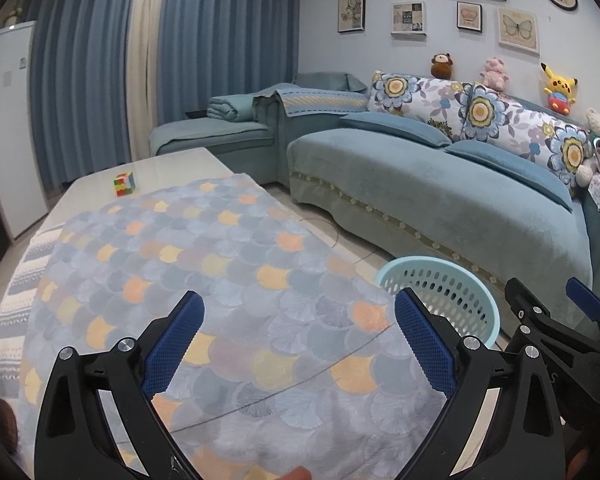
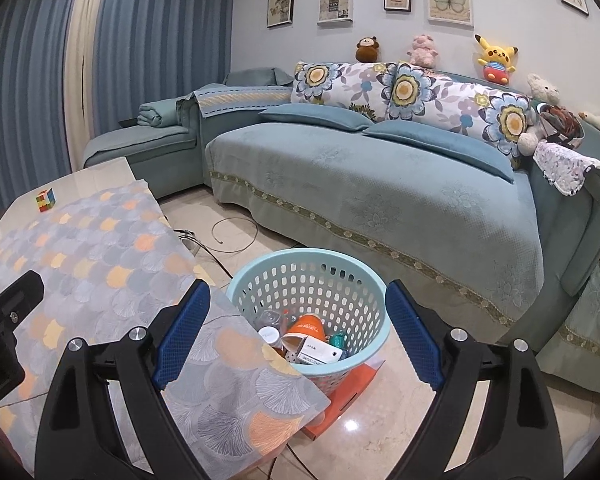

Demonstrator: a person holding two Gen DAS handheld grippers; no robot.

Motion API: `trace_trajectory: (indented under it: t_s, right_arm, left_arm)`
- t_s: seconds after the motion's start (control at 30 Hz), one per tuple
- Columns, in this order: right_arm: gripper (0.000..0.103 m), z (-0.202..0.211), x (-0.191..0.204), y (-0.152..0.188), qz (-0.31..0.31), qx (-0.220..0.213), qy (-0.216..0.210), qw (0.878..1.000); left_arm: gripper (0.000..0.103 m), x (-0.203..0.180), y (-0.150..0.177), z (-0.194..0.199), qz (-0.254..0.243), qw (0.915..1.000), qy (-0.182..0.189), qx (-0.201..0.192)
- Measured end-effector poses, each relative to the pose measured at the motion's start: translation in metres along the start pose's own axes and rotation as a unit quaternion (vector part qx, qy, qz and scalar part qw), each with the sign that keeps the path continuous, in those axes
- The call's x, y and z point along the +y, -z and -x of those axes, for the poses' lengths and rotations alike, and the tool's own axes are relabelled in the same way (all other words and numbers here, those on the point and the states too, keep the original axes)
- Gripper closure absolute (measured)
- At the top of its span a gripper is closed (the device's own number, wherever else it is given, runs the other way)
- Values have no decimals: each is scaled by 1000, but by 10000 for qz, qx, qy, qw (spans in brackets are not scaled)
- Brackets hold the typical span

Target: Collect trash

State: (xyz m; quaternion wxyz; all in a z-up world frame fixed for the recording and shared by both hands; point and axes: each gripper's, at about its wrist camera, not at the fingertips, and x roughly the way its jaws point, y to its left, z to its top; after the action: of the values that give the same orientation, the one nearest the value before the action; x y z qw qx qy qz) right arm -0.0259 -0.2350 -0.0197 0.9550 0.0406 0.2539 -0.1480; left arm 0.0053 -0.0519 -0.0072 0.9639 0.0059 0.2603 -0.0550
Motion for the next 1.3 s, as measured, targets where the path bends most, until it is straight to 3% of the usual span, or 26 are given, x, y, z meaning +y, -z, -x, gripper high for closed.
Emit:
trace_trajectory:
  t_s: [1.3]
  right_arm:
    - [18, -8, 2, 2, 5, 165, -126, 9998]
  left_arm:
    - [8, -2, 4, -1, 6, 9999, -133, 36]
